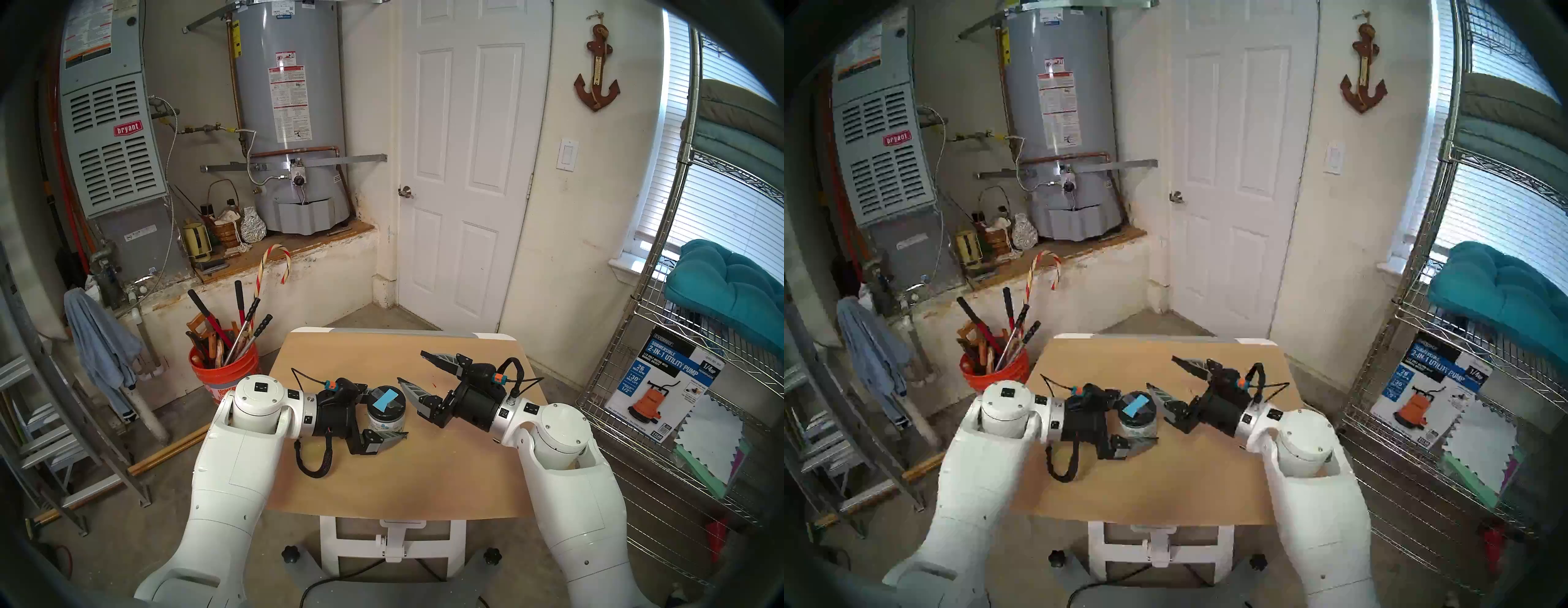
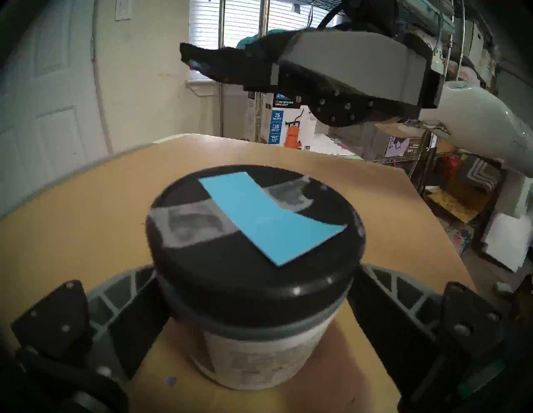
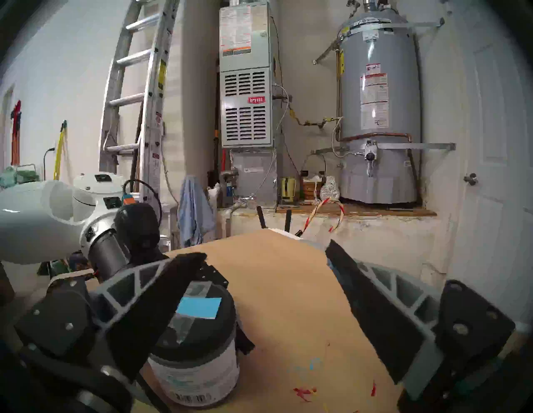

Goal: Open paint jar

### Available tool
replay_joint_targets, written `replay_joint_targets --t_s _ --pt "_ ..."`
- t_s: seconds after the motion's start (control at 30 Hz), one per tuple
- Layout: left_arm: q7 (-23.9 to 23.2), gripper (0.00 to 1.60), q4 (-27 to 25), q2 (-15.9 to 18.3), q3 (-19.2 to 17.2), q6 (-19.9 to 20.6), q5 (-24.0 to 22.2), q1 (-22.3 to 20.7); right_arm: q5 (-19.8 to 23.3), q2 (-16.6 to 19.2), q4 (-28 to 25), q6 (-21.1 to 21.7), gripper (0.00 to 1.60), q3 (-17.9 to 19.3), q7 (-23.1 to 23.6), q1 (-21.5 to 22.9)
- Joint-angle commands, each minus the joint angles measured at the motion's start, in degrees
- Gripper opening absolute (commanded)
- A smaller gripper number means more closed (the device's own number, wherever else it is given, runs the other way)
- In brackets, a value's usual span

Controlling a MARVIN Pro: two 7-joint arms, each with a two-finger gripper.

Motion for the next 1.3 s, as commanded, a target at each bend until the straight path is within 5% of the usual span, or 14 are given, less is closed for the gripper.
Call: replay_joint_targets --t_s 0.0,0.17,0.27,0.33,0.63,0.77,1.03,1.27 --pt "0.77 1.51 0.51 -0.30 -0.43 -0.33 -0.18 -0.26 0.46 -0.20 -1.20 -0.03 1.60 0.20 0.13 0.61" --pt "0.83 1.45 0.91 -0.33 -0.38 -0.33 -0.25 -0.40 0.44 -0.18 -1.36 0.16 1.60 0.28 0.30 0.65" --pt "0.83 1.12 1.11 -0.50 -0.25 -0.34 -0.31 -0.48 0.47 -0.17 -1.58 0.42 1.60 0.32 0.45 0.59" --pt "0.82 1.17 1.50 -0.63 -0.25 -0.56 -0.43 -0.65 0.47 -0.15 -1.66 0.50 1.60 0.31 0.58 0.55" --pt "0.64 0.71 2.54 -0.91 -0.18 -1.01 -0.63 -1.46 0.26 -0.28 -1.56 0.46 1.60 0.35 0.69 0.52" --pt "0.57 0.00 2.69 -0.96 -0.18 -0.95 -0.50 -1.49 0.32 0.01 -1.35 0.65 1.60 0.24 1.27 0.68" --pt "0.59 0.00 2.54 -0.89 -0.22 -1.03 -0.26 -1.25 2.13 0.08 -2.39 2.64 1.60 0.05 4.05 0.17" --pt "0.45 0.00 2.23 -0.85 -0.27 -1.11 -0.20 -1.07 -1.06 0.57 -2.87 3.59 1.60 -2.19 3.76 -0.22"
